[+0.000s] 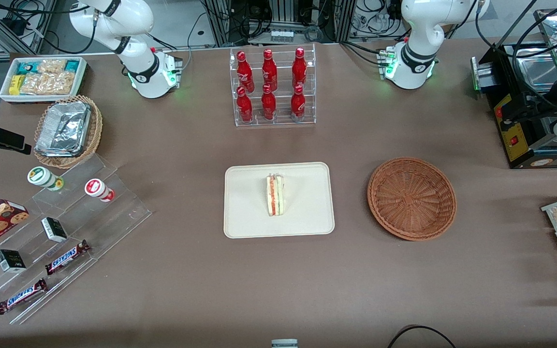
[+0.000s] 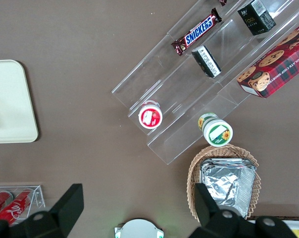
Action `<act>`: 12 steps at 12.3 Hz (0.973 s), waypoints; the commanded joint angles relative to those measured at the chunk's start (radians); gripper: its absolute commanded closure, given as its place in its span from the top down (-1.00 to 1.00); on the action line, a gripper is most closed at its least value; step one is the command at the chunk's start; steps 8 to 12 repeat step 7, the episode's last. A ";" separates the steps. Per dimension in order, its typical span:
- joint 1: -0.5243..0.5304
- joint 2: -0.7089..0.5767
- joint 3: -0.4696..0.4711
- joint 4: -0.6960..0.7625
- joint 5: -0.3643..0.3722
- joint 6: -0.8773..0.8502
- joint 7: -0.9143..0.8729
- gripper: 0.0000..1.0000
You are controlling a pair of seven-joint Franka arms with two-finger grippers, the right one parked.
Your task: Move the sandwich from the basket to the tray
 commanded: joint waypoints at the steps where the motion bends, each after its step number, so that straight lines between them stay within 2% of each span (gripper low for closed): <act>1: -0.020 -0.043 0.028 -0.019 0.004 -0.012 -0.017 1.00; 4: -0.020 -0.078 0.059 -0.047 -0.031 -0.015 -0.020 1.00; 12: -0.022 -0.072 0.062 -0.046 -0.039 -0.013 -0.022 1.00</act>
